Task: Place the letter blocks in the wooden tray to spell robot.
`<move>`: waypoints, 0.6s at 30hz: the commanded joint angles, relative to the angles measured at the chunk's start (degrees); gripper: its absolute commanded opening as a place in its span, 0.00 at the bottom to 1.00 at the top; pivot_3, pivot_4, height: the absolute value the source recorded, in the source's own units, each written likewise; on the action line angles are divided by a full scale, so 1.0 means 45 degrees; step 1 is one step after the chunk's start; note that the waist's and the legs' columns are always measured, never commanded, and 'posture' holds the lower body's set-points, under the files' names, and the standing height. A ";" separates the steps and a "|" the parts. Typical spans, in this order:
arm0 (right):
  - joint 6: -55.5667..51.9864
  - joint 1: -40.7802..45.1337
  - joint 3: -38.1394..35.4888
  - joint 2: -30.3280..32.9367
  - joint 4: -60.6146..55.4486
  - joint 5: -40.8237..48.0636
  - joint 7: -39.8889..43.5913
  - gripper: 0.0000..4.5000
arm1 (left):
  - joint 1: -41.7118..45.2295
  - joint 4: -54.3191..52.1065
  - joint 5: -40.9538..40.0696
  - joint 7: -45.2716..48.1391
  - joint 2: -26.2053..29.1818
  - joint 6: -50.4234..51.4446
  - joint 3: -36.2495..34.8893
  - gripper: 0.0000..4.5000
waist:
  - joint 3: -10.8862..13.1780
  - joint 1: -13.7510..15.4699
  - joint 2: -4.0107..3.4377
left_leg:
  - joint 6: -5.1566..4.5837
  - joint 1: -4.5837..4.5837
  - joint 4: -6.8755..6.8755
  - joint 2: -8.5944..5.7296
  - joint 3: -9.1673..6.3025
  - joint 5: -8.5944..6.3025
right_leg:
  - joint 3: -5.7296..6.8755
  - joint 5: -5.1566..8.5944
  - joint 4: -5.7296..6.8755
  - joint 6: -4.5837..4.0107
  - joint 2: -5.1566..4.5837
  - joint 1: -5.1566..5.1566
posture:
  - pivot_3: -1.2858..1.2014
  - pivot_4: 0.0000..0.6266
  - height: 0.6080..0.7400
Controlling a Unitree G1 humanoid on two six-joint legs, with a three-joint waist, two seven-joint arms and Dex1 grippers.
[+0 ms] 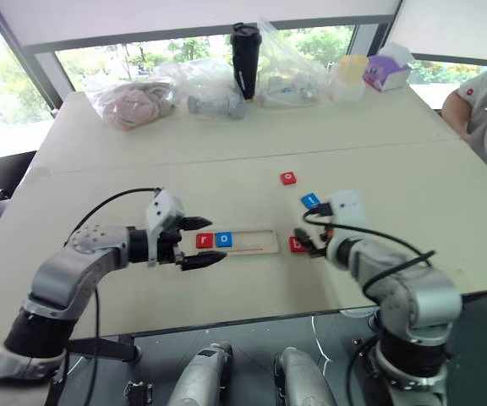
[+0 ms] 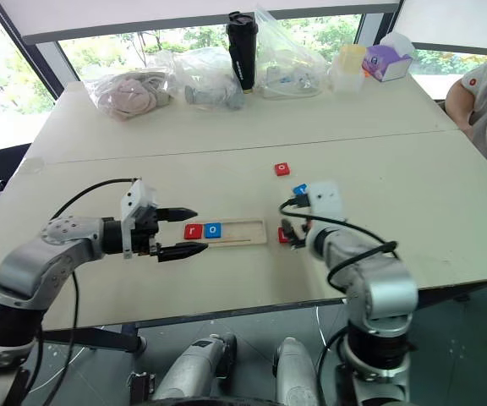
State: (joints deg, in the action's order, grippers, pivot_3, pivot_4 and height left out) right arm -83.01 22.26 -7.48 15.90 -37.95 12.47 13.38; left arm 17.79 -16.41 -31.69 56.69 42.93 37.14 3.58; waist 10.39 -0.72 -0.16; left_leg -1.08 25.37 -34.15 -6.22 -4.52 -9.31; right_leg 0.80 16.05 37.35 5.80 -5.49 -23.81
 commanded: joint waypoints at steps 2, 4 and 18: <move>0.5068 -0.1203 0.0278 0.4293 0.0504 0.1900 0.6181 0.99 | -0.0093 -0.0806 0.0129 0.0631 0.0798 -0.0391 -0.0287 1.00 | 0.0002 0.0042 0.0001 | -0.0012 -0.0009 0.0010 0.0008 -0.0001 -0.0008 | 0.0012 0.0001 -0.0039 0.0004 0.0000 0.0050 | 0.52 0.24 1.00; 0.6465 -0.1633 0.0464 0.5311 0.1228 0.2088 0.7409 0.99 | -0.0049 -0.0840 0.0210 0.0710 0.0937 -0.0507 -0.0291 1.00 | 0.0005 0.0019 0.0013 | -0.0028 -0.0009 0.0009 0.0010 -0.0003 -0.0016 | 0.0025 0.0000 -0.0069 0.0010 -0.0001 0.0097 | 0.52 0.24 1.00; 1.5006 0.0433 0.3766 0.5927 0.9690 -0.0133 1.2003 0.99 | -0.0485 -0.2312 0.0193 0.0628 0.1833 -0.0112 -0.0743 1.00 | 0.0013 0.0017 0.0019 | -0.0049 -0.0004 -0.0013 0.0015 0.0002 -0.0004 | 0.0015 0.0011 -0.0064 -0.0013 -0.0002 0.0097 | 0.52 0.24 1.00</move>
State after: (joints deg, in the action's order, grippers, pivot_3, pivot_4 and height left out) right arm -18.48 22.70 9.33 43.15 4.06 12.39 66.17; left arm 15.88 -24.82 -29.59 59.90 50.64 36.23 2.51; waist 10.44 -0.64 -0.08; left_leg -1.30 25.35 -34.20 -6.15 -4.52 -9.33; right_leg 0.87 16.05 37.07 5.83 -5.50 -23.38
